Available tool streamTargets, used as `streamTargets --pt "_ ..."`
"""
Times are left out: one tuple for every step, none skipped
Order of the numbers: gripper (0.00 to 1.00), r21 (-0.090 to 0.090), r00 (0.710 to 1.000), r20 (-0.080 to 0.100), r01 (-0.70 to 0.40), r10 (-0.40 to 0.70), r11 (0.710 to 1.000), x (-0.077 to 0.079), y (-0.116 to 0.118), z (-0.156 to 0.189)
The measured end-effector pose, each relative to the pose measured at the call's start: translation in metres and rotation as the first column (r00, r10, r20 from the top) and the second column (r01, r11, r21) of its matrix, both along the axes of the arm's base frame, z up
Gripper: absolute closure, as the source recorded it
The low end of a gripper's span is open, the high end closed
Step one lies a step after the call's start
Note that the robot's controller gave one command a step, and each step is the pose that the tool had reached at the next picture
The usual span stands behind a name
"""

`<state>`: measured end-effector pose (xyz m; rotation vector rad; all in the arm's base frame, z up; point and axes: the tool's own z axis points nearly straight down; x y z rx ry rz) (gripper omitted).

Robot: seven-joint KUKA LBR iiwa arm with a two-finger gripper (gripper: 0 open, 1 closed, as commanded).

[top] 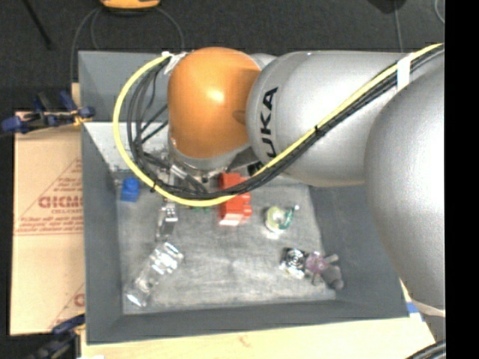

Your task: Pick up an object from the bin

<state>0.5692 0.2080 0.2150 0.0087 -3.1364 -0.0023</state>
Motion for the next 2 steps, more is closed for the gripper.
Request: streamTargets --pt "0.0 0.001 1.0 0.01 0.001 -0.001 1.0 0.076 0.001 -0.074" --pt "0.0 0.001 0.997 0.003 0.074 -0.074 0.997 0.082 0.017 -0.136"
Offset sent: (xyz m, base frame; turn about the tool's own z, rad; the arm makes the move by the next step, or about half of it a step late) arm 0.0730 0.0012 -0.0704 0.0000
